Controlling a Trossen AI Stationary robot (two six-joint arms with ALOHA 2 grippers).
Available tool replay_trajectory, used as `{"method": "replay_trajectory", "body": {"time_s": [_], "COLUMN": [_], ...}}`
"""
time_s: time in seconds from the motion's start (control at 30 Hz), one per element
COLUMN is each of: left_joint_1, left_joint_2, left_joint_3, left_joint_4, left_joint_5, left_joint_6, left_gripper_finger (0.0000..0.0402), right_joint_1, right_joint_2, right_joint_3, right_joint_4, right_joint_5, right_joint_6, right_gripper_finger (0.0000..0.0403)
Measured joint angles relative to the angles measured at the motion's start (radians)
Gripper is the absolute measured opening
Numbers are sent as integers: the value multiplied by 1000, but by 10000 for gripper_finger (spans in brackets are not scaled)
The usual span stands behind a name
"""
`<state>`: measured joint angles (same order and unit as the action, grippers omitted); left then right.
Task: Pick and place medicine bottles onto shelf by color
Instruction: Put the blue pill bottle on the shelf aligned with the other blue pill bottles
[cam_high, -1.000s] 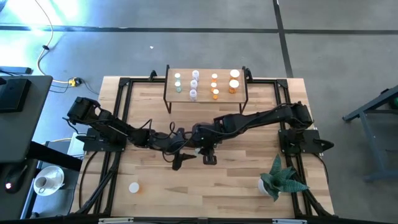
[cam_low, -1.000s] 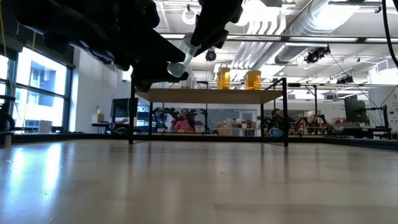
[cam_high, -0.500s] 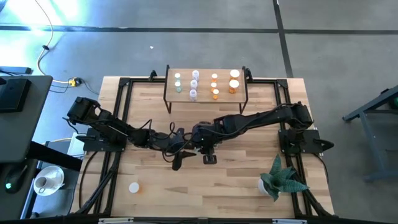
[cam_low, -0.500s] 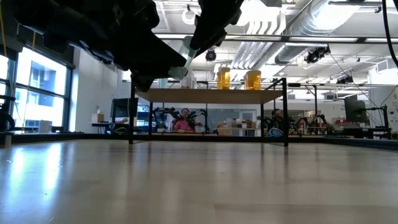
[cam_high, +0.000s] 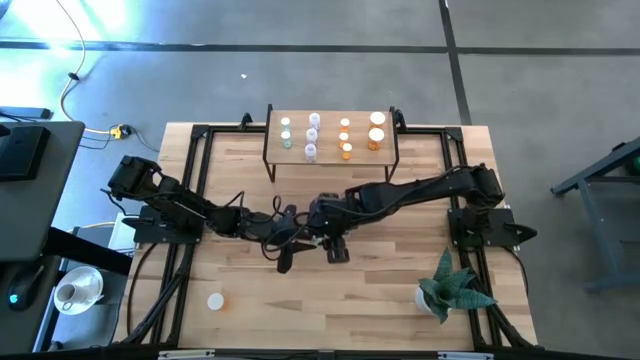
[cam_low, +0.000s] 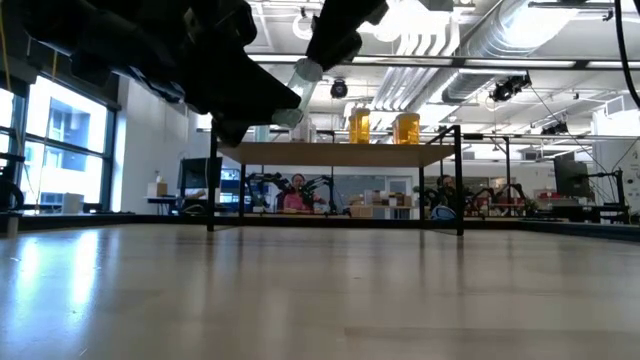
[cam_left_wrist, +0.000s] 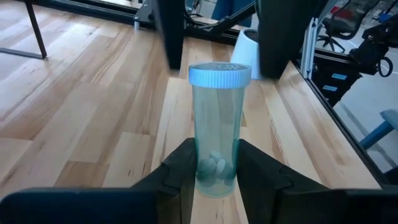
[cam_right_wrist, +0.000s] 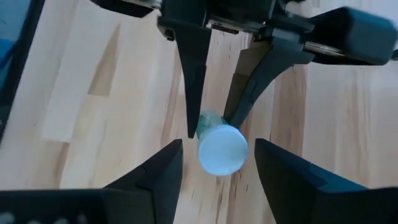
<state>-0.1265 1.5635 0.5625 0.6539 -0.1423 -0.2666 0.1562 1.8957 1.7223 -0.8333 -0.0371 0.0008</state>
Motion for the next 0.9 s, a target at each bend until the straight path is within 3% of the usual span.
{"method": "replay_trajectory", "body": {"time_s": [0.33,0.47,0.7,0.9], "left_joint_1": [4,21,43,49], "left_joint_2": [0,-6,-8,-8], "left_joint_3": [0,0,-1,-1], "left_joint_4": [77,107,99,98], "left_joint_5": [-1,5,9,11], "left_joint_6": [132,169,185,185], "left_gripper_finger": [88,88,88,88], "right_joint_1": [13,37,81,87], "right_joint_2": [-3,-8,-70,-154], "right_joint_3": [297,354,159,-94], "right_joint_4": [-239,-328,-365,-248], "right_joint_5": [0,41,189,217], "right_joint_6": [-24,-68,-23,56], "right_gripper_finger": [194,194,194,194]}}
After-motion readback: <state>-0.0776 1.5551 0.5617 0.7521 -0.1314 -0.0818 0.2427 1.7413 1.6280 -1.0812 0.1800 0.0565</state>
